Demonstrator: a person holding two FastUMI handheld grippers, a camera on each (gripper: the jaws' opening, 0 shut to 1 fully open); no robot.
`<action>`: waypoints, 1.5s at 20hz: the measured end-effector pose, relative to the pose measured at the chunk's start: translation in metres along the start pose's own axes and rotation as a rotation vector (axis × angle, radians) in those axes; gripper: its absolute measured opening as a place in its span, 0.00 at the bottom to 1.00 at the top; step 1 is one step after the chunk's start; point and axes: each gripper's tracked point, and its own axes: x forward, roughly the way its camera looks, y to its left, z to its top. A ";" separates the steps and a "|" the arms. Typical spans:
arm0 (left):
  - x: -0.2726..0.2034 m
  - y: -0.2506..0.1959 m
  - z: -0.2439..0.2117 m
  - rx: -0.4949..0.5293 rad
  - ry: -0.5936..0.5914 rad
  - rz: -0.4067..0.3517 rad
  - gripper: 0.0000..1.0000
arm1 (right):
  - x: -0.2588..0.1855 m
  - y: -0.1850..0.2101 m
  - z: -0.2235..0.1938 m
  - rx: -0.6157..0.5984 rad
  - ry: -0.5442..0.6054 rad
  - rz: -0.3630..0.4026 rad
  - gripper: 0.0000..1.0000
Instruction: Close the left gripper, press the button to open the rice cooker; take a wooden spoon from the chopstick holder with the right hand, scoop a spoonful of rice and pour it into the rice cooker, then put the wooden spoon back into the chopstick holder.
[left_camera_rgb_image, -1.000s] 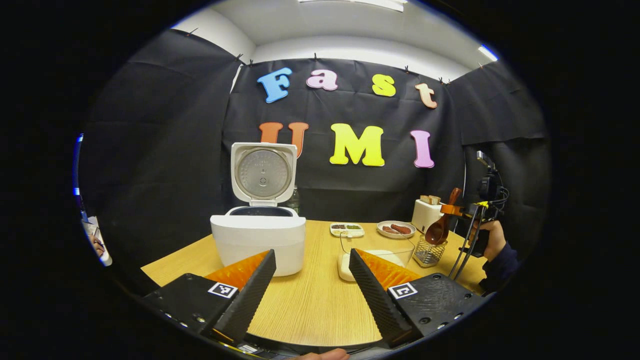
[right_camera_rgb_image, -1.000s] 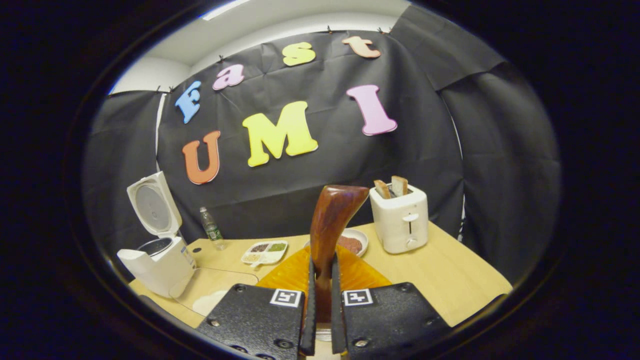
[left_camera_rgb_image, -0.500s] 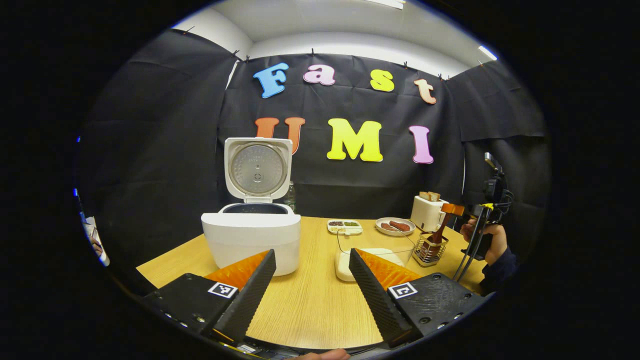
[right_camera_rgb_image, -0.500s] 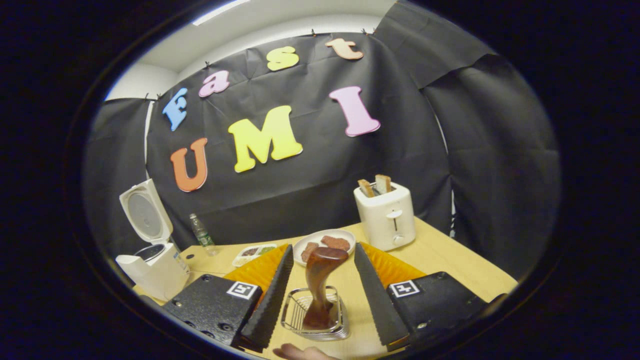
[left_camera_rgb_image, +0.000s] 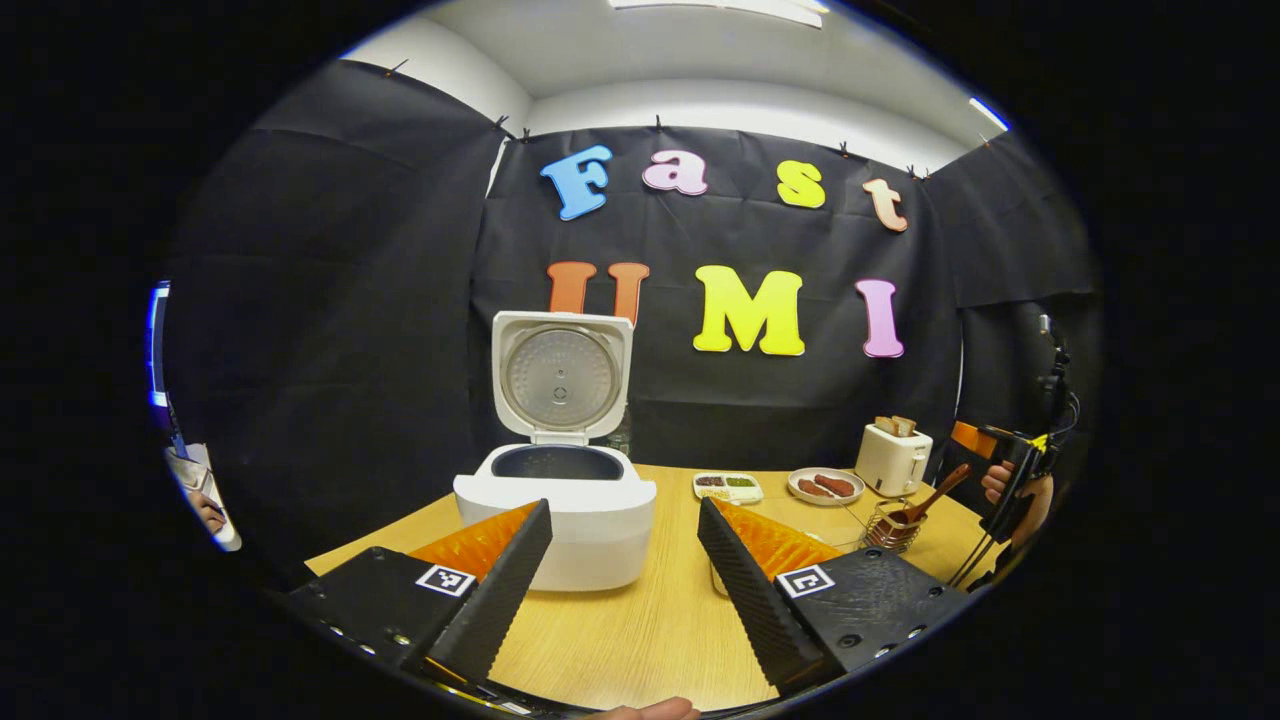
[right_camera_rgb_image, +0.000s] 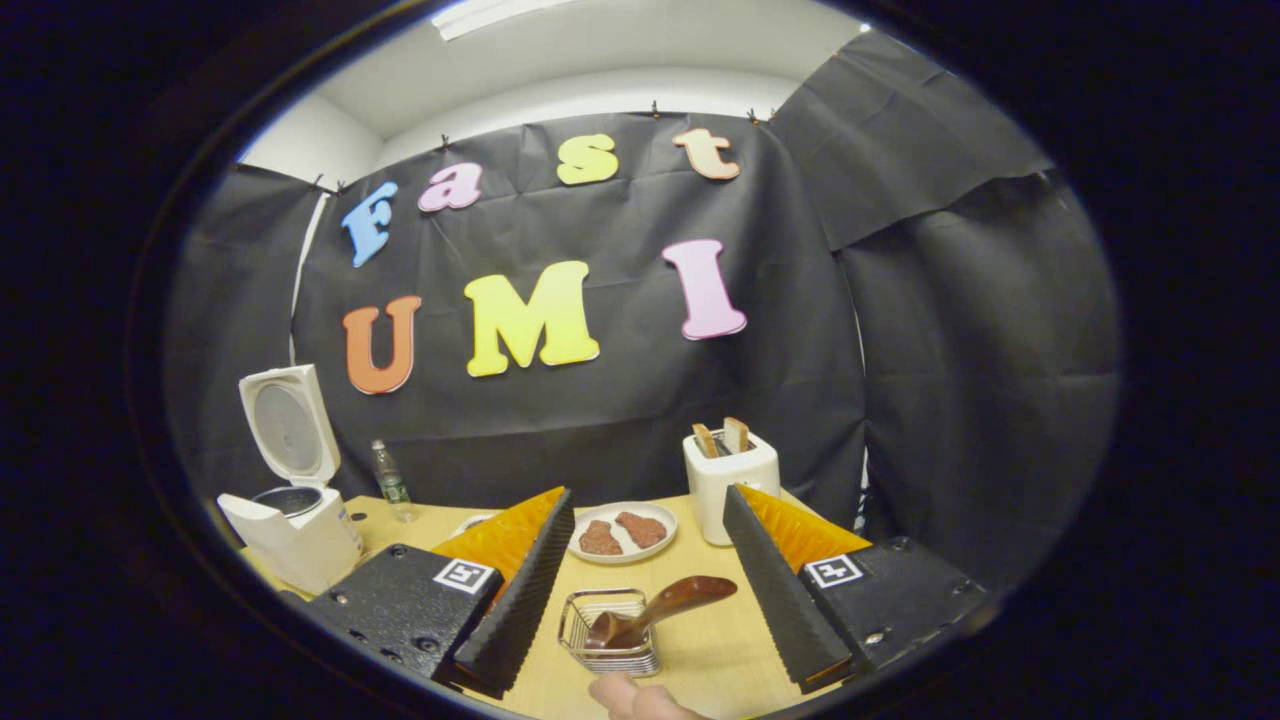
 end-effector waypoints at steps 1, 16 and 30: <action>0.003 0.003 0.008 -0.004 -0.005 0.002 0.94 | -0.005 0.006 0.002 -0.009 0.004 0.011 0.98; 0.090 0.030 0.124 0.035 -0.058 -0.012 0.94 | -0.057 0.070 0.024 -0.063 0.055 0.233 0.98; 0.244 0.094 0.202 0.003 -0.172 0.076 0.94 | -0.033 0.087 0.012 -0.004 0.024 0.305 0.98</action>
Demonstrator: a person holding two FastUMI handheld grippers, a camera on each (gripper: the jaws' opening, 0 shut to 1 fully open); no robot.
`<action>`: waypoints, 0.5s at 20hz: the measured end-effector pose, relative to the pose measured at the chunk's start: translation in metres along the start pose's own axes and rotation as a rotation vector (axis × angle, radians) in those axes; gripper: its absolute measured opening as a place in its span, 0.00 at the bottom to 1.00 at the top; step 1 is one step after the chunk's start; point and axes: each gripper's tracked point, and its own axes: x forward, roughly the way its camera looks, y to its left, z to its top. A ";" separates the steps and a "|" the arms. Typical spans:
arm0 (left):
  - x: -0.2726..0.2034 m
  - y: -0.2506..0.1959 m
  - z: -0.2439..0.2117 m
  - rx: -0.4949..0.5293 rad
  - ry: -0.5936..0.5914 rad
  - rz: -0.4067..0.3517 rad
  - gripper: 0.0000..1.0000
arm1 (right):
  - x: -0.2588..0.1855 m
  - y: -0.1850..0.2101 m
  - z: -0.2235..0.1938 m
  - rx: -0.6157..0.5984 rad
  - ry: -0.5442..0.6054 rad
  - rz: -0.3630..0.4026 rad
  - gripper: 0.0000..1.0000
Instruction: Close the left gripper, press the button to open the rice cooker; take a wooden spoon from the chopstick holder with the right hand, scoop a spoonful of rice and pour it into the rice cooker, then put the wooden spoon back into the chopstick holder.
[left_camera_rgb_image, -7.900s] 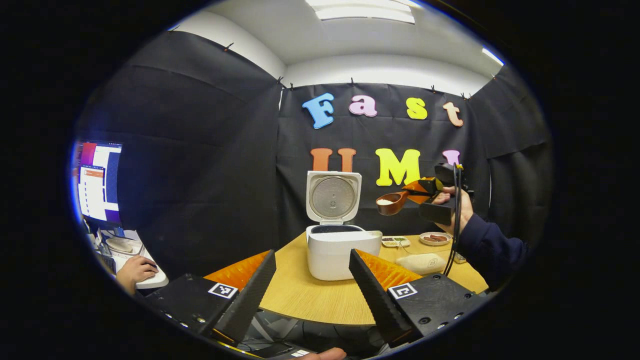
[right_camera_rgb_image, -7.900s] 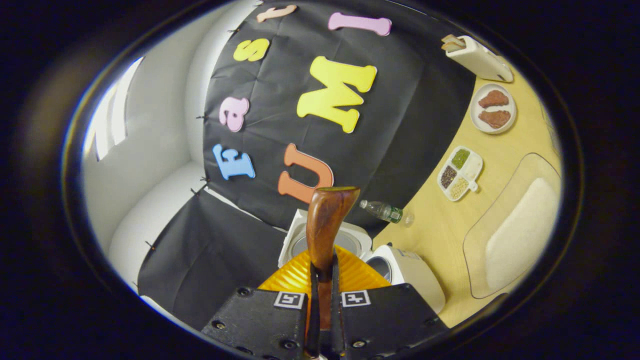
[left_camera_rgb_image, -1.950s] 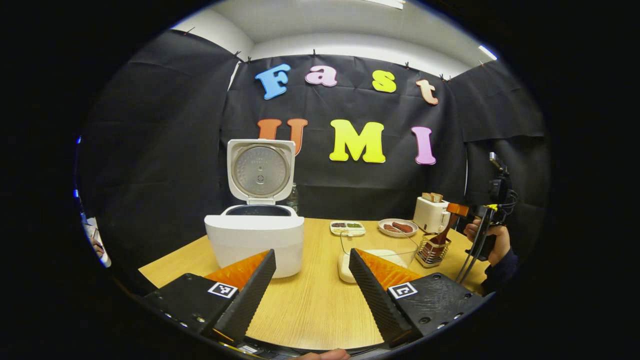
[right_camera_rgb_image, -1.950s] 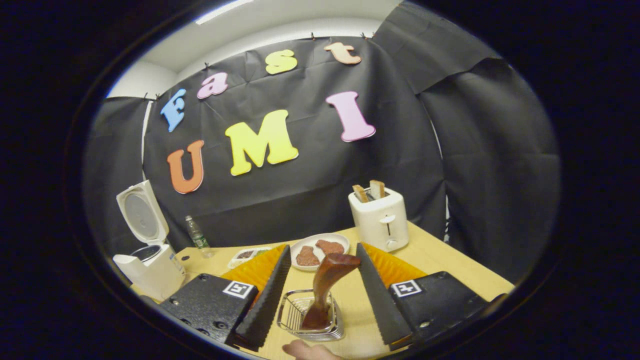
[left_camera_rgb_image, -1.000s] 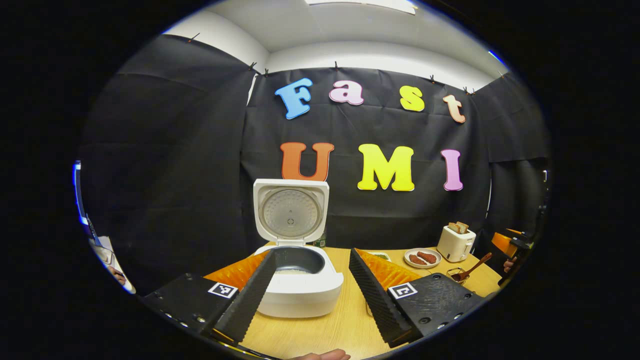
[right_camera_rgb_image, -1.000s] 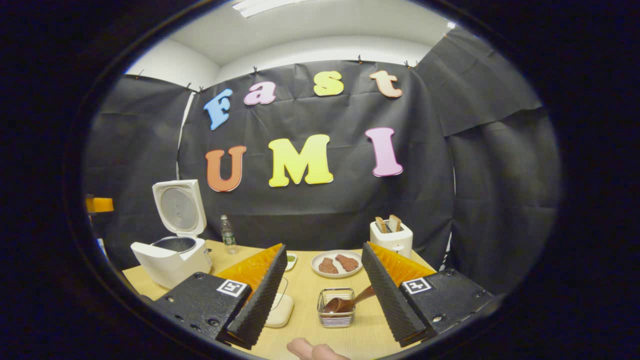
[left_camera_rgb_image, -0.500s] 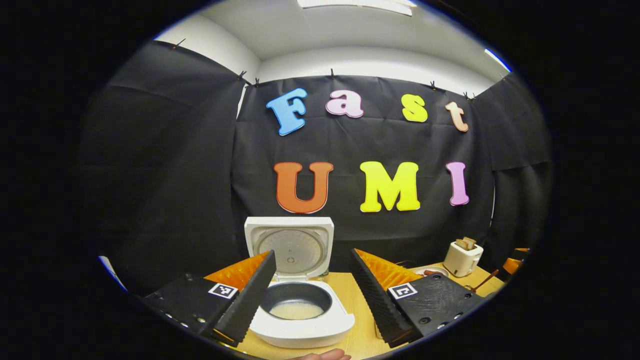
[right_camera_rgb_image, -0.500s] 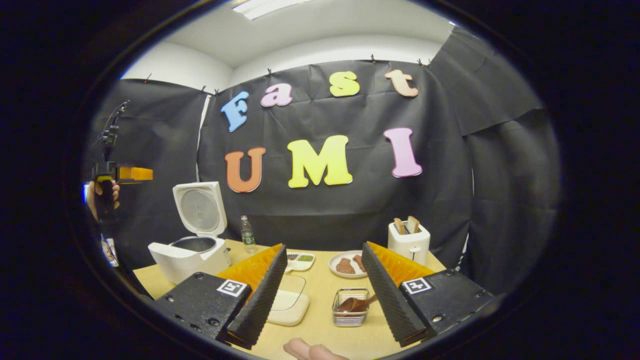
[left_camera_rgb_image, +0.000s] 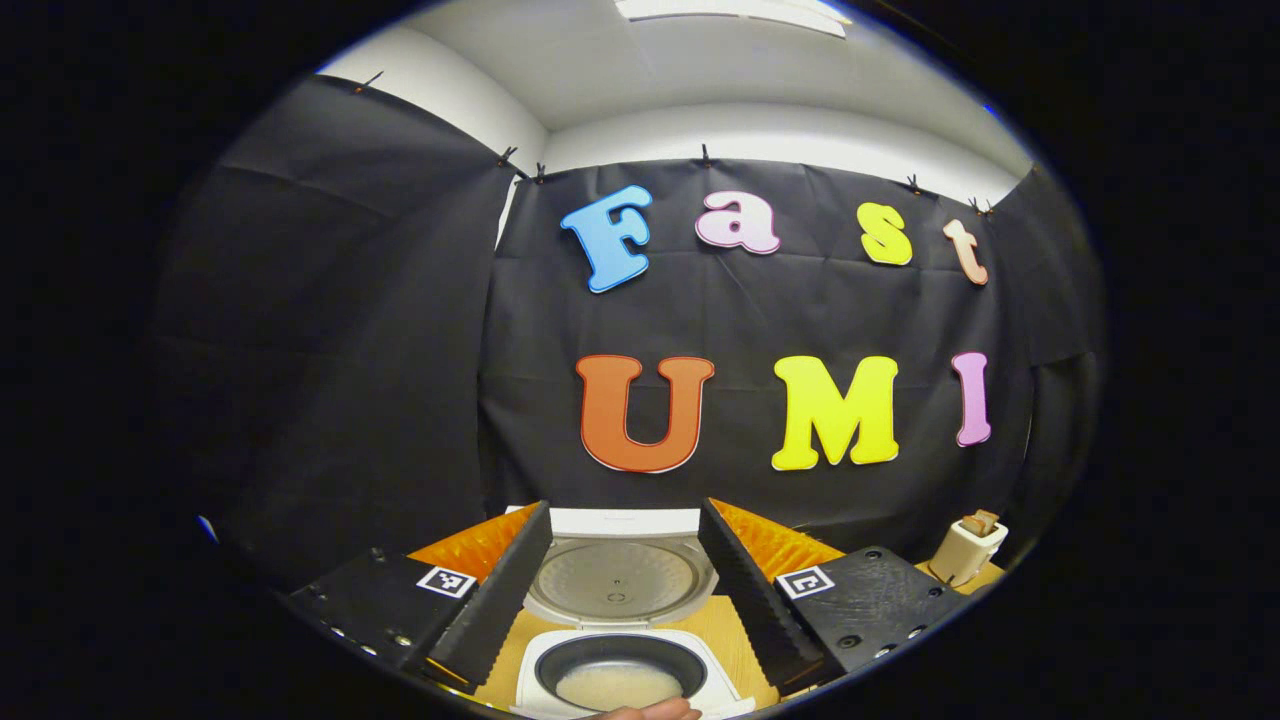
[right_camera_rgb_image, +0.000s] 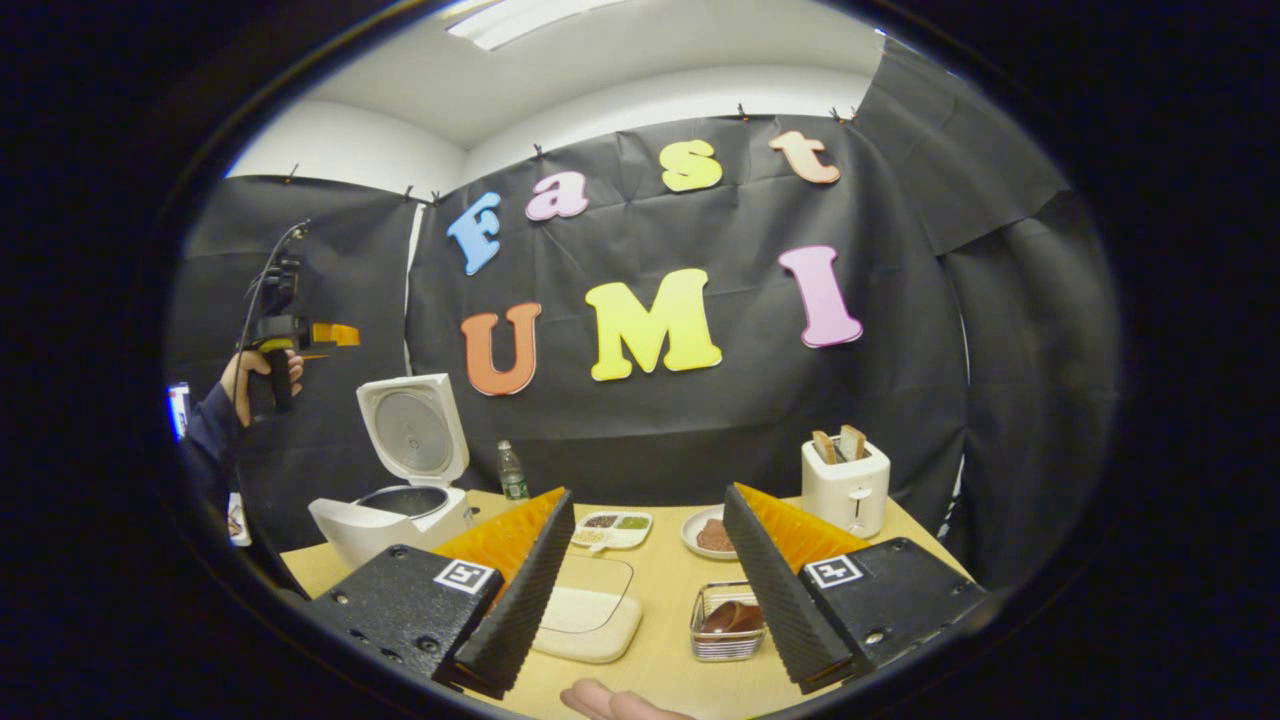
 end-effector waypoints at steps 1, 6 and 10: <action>0.012 0.004 0.004 -0.005 -0.018 0.002 0.94 | 0.001 0.002 -0.002 0.000 -0.004 0.008 0.98; 0.072 0.013 0.014 0.022 -0.097 0.012 0.94 | 0.016 -0.010 -0.008 0.044 -0.037 -0.026 0.98; 0.117 0.025 -0.020 0.051 -0.041 0.042 0.94 | 0.025 -0.009 -0.009 0.085 -0.080 -0.013 0.97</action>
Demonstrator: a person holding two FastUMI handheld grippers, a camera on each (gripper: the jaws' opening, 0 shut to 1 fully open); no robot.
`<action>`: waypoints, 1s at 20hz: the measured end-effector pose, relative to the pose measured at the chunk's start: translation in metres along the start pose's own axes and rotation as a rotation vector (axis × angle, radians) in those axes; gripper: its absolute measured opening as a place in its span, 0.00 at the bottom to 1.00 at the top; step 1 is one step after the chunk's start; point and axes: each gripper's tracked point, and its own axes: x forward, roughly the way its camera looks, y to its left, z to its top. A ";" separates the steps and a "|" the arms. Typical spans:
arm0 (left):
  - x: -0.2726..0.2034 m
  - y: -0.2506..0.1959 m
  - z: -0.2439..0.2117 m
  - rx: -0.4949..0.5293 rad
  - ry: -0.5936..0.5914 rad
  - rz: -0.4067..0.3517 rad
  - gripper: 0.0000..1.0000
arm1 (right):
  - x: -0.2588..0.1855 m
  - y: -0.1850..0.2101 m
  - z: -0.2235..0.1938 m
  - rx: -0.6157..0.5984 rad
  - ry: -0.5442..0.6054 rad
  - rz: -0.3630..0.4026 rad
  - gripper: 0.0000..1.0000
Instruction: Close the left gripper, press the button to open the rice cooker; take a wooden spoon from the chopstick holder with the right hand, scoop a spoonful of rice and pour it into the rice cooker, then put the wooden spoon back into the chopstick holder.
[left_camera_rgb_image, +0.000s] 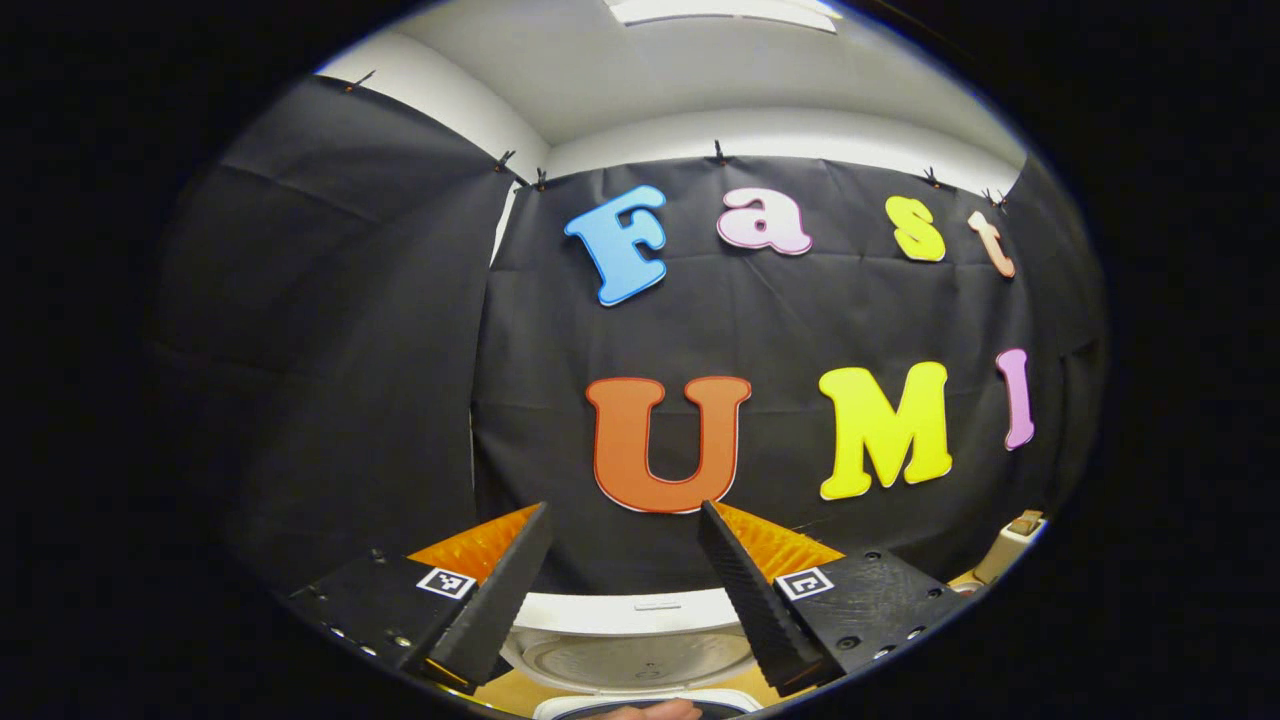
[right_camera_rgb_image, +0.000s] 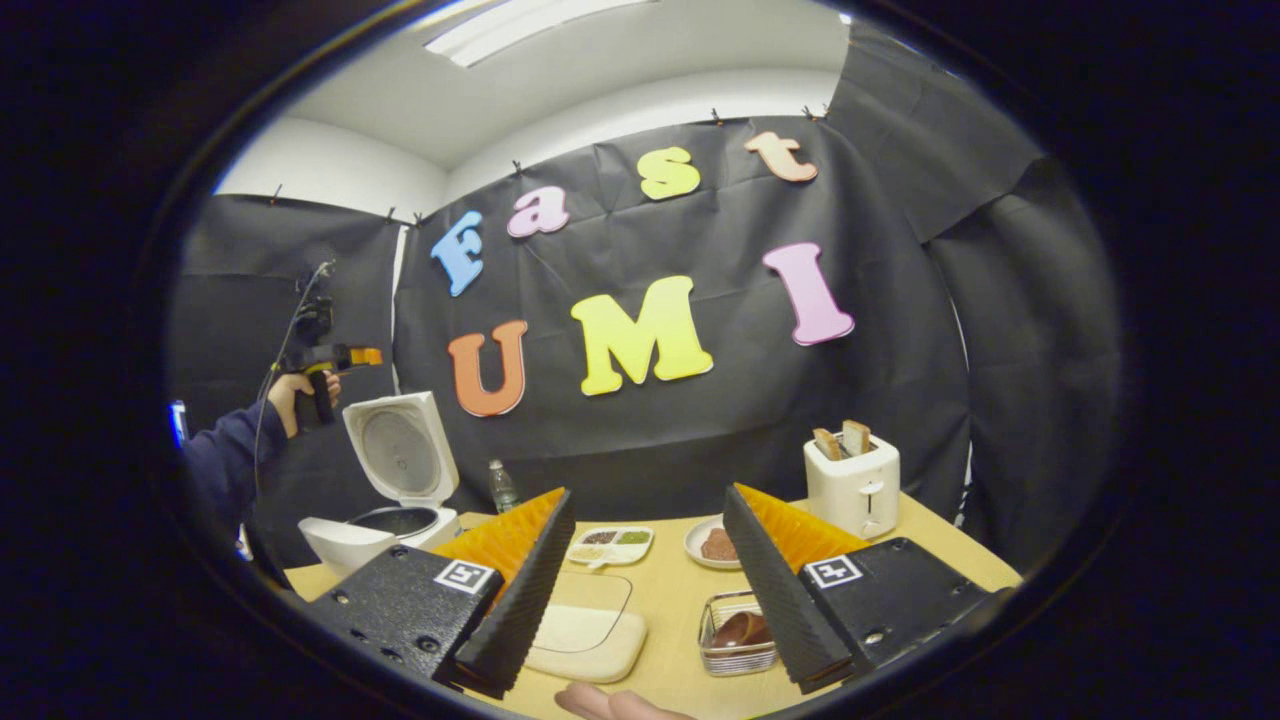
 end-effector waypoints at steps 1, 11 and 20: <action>0.011 0.001 -0.008 -0.011 0.017 0.006 0.94 | 0.002 0.001 -0.002 0.001 -0.006 0.009 0.97; 0.038 0.018 -0.060 0.025 0.171 0.072 0.95 | -0.017 0.010 0.009 -0.042 -0.087 0.020 0.97; -0.006 0.013 -0.066 0.013 0.232 0.050 0.95 | -0.077 0.023 0.023 -0.099 -0.071 -0.034 0.97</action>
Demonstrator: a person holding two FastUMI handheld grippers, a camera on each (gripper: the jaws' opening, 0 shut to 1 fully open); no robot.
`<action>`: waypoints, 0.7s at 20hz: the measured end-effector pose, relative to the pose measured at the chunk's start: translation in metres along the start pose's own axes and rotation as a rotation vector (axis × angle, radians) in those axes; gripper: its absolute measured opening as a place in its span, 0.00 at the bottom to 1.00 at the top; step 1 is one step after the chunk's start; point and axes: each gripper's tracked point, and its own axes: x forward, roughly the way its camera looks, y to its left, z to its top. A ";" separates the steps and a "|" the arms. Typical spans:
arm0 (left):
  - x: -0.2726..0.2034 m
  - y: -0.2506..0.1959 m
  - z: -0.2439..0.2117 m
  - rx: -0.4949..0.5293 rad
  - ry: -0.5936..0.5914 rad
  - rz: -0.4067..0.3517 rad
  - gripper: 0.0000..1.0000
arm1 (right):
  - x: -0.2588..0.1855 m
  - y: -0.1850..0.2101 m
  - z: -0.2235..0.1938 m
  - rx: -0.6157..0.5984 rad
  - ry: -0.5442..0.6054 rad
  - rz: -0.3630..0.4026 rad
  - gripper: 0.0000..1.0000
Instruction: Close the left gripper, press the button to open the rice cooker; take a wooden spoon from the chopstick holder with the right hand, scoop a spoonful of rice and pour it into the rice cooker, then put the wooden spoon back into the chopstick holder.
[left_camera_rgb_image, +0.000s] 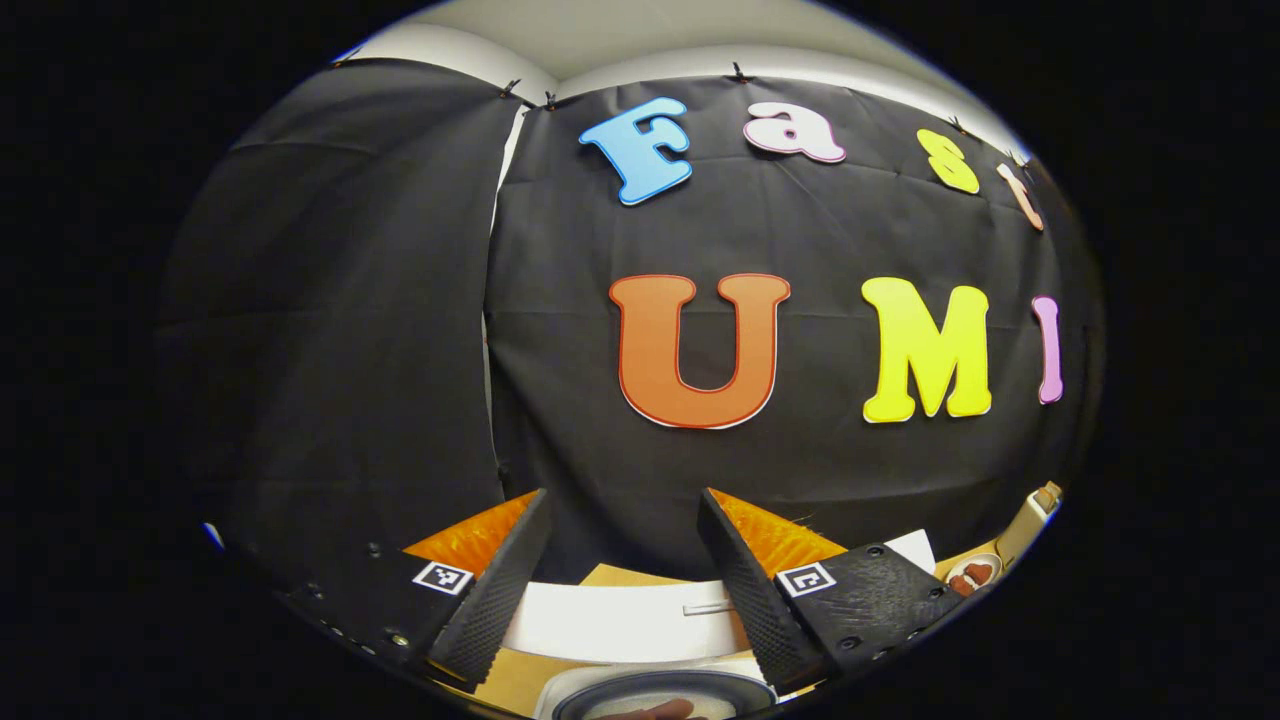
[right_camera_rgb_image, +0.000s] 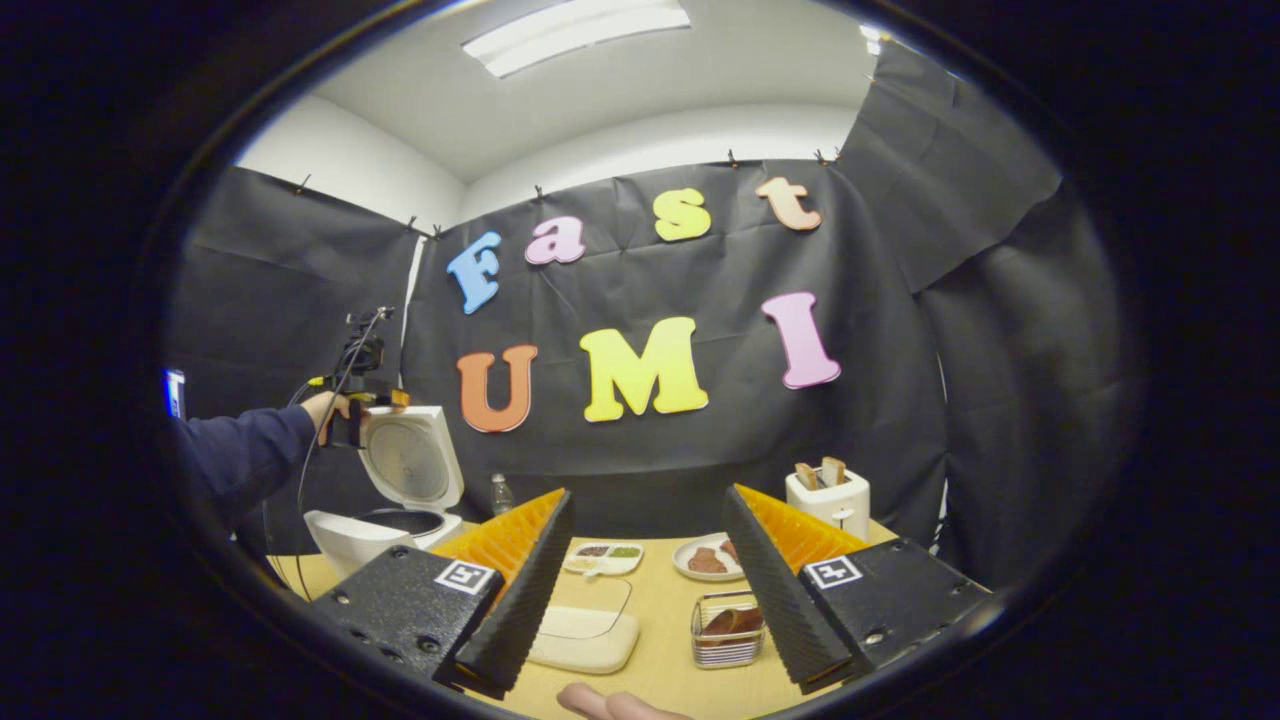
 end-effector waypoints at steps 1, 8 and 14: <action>-0.003 0.001 -0.002 -0.004 0.010 0.001 0.95 | -0.008 0.009 0.001 0.014 0.005 0.032 0.97; -0.036 -0.011 -0.022 -0.023 0.105 -0.044 0.95 | -0.043 0.041 -0.011 0.031 0.086 0.130 0.97; -0.067 -0.018 -0.060 -0.032 0.200 -0.084 0.94 | -0.066 0.060 -0.035 0.076 0.179 0.164 0.97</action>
